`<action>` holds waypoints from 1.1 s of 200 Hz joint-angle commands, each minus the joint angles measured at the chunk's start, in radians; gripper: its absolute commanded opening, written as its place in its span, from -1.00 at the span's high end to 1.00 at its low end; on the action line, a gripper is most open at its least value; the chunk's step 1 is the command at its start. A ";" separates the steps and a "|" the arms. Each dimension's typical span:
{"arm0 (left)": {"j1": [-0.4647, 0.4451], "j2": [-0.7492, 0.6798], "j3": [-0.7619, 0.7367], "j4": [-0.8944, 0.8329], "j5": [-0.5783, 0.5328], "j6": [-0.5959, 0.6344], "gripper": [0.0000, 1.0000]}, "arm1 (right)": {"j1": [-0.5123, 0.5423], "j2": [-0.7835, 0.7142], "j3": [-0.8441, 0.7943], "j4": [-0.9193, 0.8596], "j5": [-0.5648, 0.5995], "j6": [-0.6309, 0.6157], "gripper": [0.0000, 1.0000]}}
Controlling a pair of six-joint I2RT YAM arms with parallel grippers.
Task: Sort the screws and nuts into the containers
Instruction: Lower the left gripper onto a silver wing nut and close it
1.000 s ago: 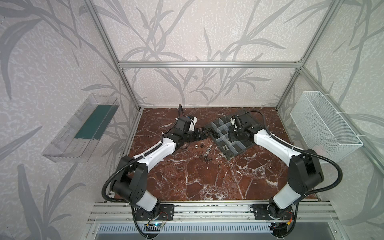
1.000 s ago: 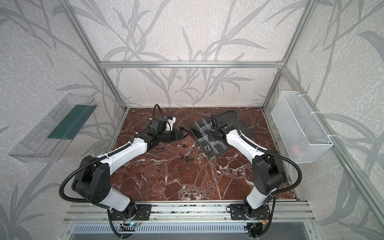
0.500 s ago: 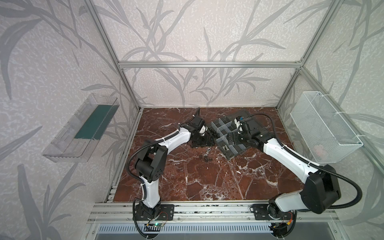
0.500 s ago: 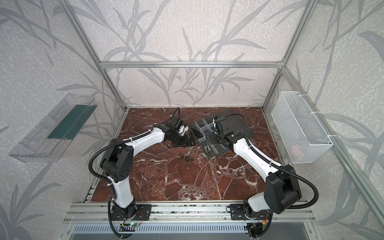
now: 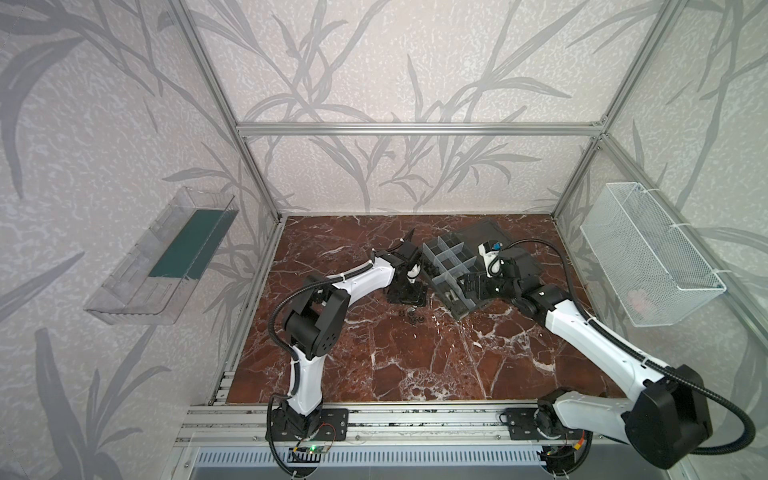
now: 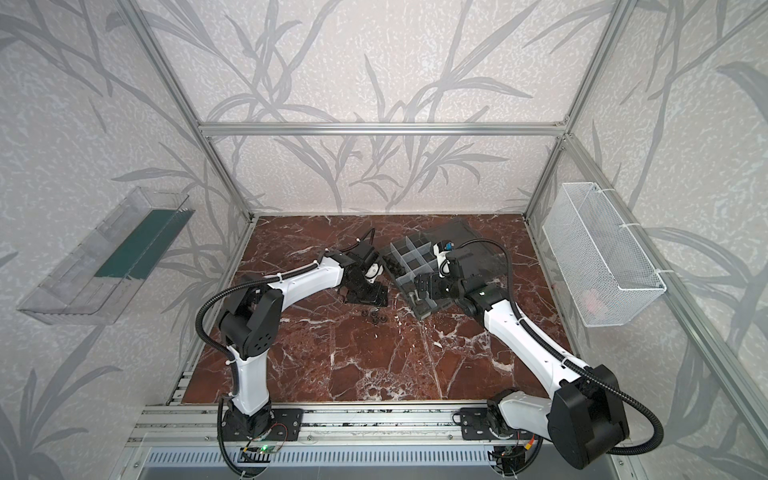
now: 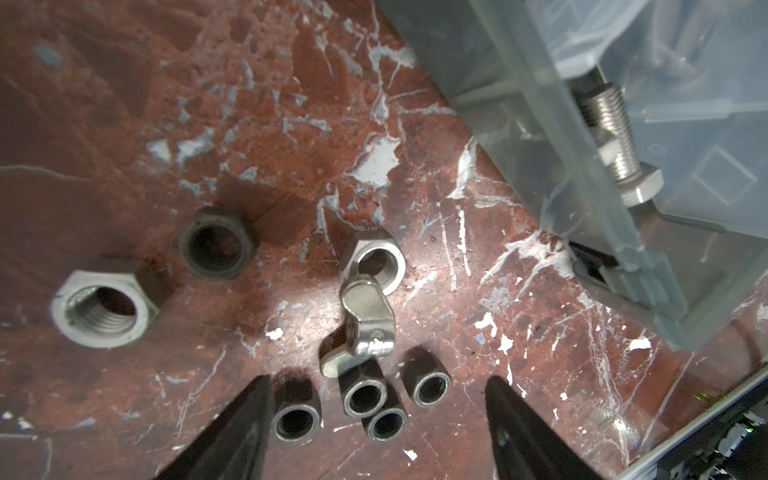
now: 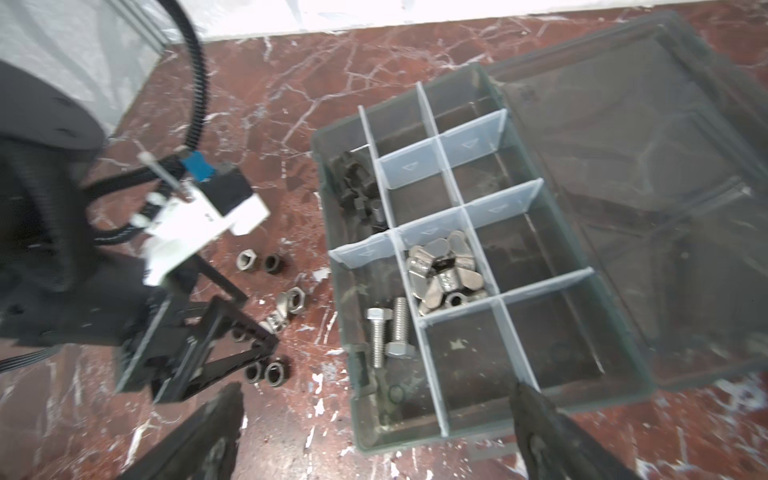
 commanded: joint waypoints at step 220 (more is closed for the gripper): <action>-0.046 0.144 0.074 -0.042 -0.132 0.006 0.38 | -0.010 -0.076 -0.100 0.071 -0.055 -0.008 -0.98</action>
